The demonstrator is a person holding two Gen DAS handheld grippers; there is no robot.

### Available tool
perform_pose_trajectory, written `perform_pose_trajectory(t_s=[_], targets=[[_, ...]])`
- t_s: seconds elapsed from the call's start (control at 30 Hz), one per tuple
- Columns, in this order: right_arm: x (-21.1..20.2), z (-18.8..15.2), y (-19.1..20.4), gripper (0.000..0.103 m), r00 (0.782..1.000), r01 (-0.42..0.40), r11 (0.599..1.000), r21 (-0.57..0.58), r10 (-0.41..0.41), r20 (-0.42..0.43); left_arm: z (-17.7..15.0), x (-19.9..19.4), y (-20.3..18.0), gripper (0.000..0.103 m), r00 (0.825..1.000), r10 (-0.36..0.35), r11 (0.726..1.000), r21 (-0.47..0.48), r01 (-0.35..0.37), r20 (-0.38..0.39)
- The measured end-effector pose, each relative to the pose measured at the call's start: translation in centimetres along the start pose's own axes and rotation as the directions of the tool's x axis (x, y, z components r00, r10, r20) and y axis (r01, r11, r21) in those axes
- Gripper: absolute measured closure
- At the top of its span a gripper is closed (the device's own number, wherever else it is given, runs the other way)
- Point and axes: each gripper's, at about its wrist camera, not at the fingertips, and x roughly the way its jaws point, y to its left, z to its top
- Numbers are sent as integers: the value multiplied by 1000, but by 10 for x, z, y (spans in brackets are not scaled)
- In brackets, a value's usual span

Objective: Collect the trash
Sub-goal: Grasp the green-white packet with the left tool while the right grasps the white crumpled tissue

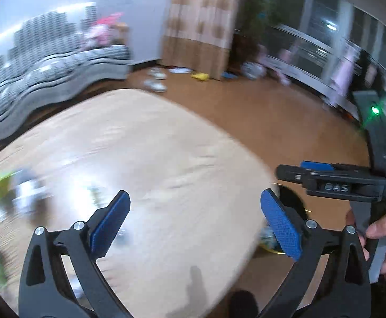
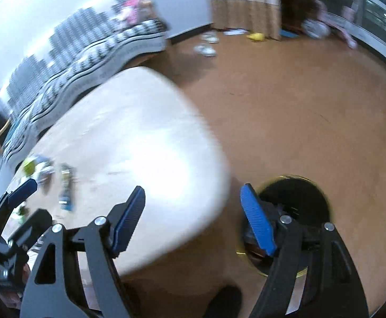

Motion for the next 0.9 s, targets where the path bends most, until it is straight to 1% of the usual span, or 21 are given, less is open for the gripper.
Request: perform_pose_trajectory(t_s=[0.07, 0.1, 0.13, 0.17, 0.2, 0.27, 0.3, 0.37, 0.43, 0.47, 0.5, 0.53, 0.57, 0.63, 0.77, 0.83, 0.9], targets=[[9, 6, 46, 31, 999, -43, 997, -62, 42, -6, -5, -14, 39, 7, 997, 76, 996, -50, -76, 6], [13, 9, 68, 31, 998, -62, 994, -91, 62, -9, -11, -24, 69, 7, 991, 136, 987, -90, -135, 5], [18, 9, 97, 31, 996, -90, 987, -131, 89, -15, -14, -30, 86, 7, 987, 163, 980, -117, -162, 2], [21, 10, 118, 31, 994, -109, 981, -157, 107, -21, -20, -36, 107, 7, 981, 192, 970, -149, -191, -5], [26, 10, 141, 31, 991, -133, 973, -188, 129, -32, -28, -43, 135, 7, 973, 231, 953, -195, -232, -25], [38, 12, 181, 31, 985, -169, 956, -238, 161, -54, -38, -57, 174, 7, 959, 278, 924, -260, -281, -51], [44, 11, 201, 31, 982, -186, 948, -259, 174, -66, -44, -67, 198, 7, 950, 307, 901, -304, -311, -62], [55, 9, 237, 31, 976, -214, 933, -288, 196, -90, -56, -81, 229, 7, 933, 350, 864, -357, -356, -84], [65, 5, 265, 31, 970, -240, 921, -308, 215, -112, -71, -96, 266, 7, 911, 397, 815, -411, -408, -116], [72, 3, 283, 31, 967, -252, 914, -319, 224, -124, -78, -100, 273, 7, 906, 406, 803, -425, -418, -124], [77, 2, 293, 31, 965, -258, 910, -324, 227, -131, -85, -106, 290, 7, 899, 417, 782, -449, -432, -138], [84, 2, 306, 31, 962, -268, 906, -328, 233, -143, -92, -110, 299, 7, 896, 420, 768, -468, -436, -146], [90, 1, 314, 31, 960, -272, 904, -328, 235, -149, -99, -114, 310, 7, 897, 415, 757, -489, -434, -153], [103, 1, 327, 31, 957, -280, 904, -325, 236, -167, -113, -120, 331, 7, 904, 394, 728, -543, -418, -167], [127, 3, 342, 31, 953, -286, 909, -304, 235, -193, -125, -126, 352, 7, 917, 363, 685, -619, -383, -165], [137, 4, 348, 31, 954, -279, 913, -297, 227, -198, -126, -120, 358, 7, 919, 353, 681, -625, -381, -175], [145, 7, 350, 30, 957, -265, 920, -288, 214, -197, -125, -113, 358, 7, 923, 341, 688, -622, -374, -178]])
